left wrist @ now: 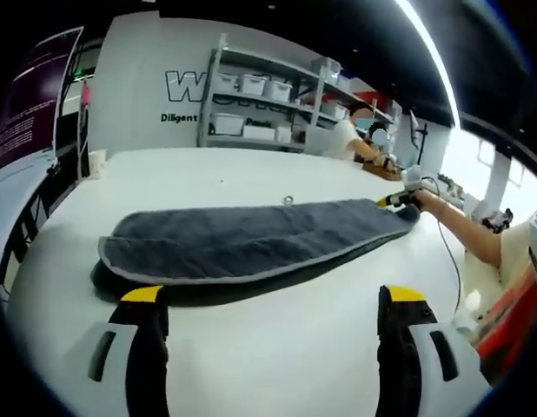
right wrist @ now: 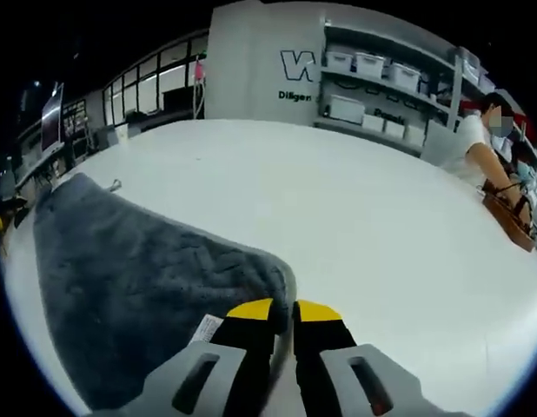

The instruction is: Open the folded towel by lifting each exposed corner and separating the folded layers until the towel lies flat within the target outline without major curled edges

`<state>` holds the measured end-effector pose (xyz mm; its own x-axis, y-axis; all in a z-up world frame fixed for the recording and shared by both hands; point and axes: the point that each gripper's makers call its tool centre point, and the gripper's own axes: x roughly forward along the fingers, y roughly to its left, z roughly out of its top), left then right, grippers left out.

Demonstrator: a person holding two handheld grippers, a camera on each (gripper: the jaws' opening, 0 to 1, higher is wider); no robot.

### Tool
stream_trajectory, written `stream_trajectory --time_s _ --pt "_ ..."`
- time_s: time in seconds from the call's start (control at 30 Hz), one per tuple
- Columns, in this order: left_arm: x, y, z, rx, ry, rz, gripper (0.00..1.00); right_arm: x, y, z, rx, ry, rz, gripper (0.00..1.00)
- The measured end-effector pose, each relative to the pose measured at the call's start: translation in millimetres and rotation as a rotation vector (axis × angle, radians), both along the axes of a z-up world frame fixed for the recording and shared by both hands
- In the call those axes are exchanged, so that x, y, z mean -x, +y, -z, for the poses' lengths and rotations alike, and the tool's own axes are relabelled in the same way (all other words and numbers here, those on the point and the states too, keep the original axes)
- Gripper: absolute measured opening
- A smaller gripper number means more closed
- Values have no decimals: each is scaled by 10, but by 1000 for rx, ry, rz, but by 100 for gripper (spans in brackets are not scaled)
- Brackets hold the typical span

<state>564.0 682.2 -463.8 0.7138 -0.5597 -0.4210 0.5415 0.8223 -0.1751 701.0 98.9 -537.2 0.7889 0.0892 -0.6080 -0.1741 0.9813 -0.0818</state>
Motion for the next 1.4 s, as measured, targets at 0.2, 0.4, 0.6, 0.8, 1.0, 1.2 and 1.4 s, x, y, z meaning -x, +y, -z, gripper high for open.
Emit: stream_trajectory --time_s 0.2,0.4,0.6,0.8,1.0,1.2,1.4 --pt "18 -10 20 4 5 3 98 -27 -109 0 40 24 13 3" --pt "25 -30 33 9 11 13 98 -62 -266 0 68 55 32 3" --pt "35 -25 51 14 15 11 98 -82 -425 3 132 76 47 4" --pt "58 -39 64 21 17 19 98 -85 -413 -31 157 69 63 7" --pt "55 20 25 24 12 14 98 -42 -435 -343 152 -34 109 21" --pt "51 66 2 21 6 8 98 165 -304 -527 133 -34 68 55" --pt "35 117 -7 18 8 6 98 605 -83 -638 105 -4 -20 78"
